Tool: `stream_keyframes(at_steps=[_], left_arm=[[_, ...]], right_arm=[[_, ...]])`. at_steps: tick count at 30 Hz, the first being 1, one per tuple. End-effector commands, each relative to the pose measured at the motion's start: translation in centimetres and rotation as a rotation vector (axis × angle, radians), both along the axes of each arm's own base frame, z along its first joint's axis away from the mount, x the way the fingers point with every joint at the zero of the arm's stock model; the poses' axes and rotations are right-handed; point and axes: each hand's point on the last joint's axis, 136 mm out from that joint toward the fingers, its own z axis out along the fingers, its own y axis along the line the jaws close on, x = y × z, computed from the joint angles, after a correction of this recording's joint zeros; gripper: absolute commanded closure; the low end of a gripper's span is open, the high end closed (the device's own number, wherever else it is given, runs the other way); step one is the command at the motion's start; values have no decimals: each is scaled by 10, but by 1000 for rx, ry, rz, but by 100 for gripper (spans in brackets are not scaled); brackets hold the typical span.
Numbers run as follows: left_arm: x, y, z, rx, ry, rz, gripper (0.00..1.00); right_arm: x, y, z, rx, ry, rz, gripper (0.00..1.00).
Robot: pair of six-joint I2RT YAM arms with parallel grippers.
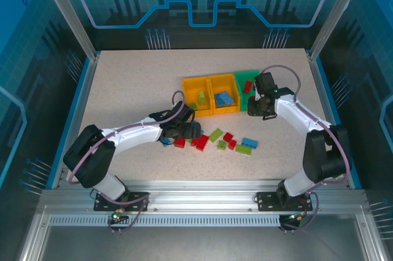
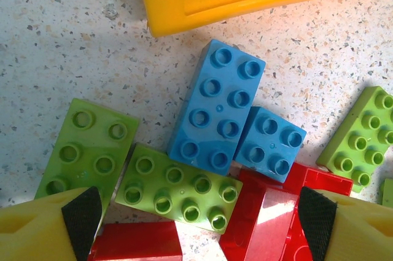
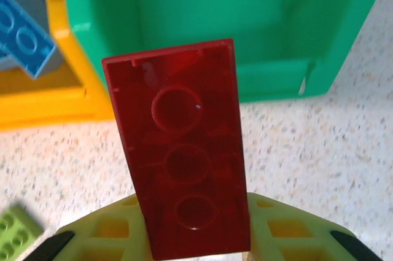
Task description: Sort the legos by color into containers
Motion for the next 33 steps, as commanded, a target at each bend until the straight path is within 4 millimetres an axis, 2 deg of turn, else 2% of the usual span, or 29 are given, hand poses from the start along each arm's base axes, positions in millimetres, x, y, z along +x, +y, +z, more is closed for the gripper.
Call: stream_keyframes(at_steps=[1, 6, 8, 11, 14, 15, 21, 25, 29, 33], left_arm=[[-3, 4, -4, 14, 13, 19, 12], [-4, 5, -3, 18, 13, 18, 12], [-4, 7, -3, 23, 14, 20, 12], [-4, 7, -4, 25, 11, 22, 11], [-4, 7, -6, 24, 15, 25, 11], [-4, 6, -6, 23, 15, 26, 11], [-2, 2, -12, 14, 26, 16, 11], [-2, -1, -14, 4, 30, 13, 11], [-2, -2, -14, 3, 30, 4, 11], [-2, -1, -14, 8, 26, 4, 11]], right_arm=[[24, 4, 3, 9, -16, 29, 75], [50, -1, -2, -10, -5, 12, 72], [55, -3, -4, -4, 4, 3, 55], [48, -1, 1, 23, -1, -3, 33], [25, 4, 6, 71, 9, -36, 11], [17, 5, 6, 85, 13, -40, 7], [-51, 18, -8, 167, 87, -90, 4], [-97, 23, -34, 168, 150, -117, 4], [-123, 23, -50, 139, 222, -136, 4], [-137, 24, -58, 143, 244, -172, 4]])
